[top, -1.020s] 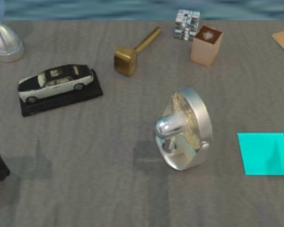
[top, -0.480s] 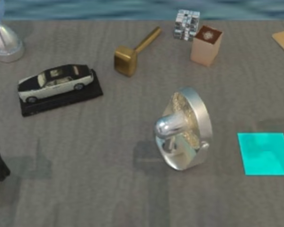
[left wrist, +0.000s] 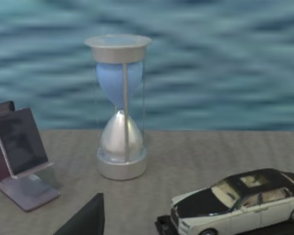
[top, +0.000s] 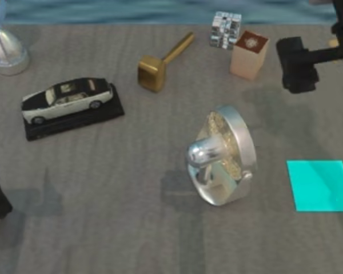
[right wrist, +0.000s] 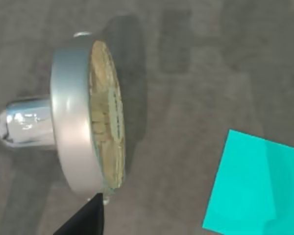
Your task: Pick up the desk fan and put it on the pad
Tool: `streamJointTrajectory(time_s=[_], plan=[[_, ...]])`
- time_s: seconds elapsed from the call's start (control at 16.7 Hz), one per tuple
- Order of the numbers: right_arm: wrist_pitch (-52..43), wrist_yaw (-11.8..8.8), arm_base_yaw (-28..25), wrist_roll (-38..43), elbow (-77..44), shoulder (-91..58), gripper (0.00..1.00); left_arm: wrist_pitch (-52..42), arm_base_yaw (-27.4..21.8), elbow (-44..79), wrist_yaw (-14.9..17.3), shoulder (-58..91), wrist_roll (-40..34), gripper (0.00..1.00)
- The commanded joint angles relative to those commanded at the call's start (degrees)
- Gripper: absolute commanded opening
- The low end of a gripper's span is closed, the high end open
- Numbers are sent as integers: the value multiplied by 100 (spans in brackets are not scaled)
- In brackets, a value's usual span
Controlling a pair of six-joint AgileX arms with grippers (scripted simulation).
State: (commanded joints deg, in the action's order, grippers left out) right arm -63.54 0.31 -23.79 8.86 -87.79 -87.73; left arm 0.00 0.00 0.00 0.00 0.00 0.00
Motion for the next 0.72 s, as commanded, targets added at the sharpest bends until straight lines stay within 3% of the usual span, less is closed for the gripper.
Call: streamJointTrajectory(time_s=[0.36,0.72], plan=[[-1961,-9,-759,268,-2934,-2918,100,0,0,0,0,0,0,100],[-2677,-16,-1038,357,-3929,-3898,100,0,0,0,0,0,0,100]])
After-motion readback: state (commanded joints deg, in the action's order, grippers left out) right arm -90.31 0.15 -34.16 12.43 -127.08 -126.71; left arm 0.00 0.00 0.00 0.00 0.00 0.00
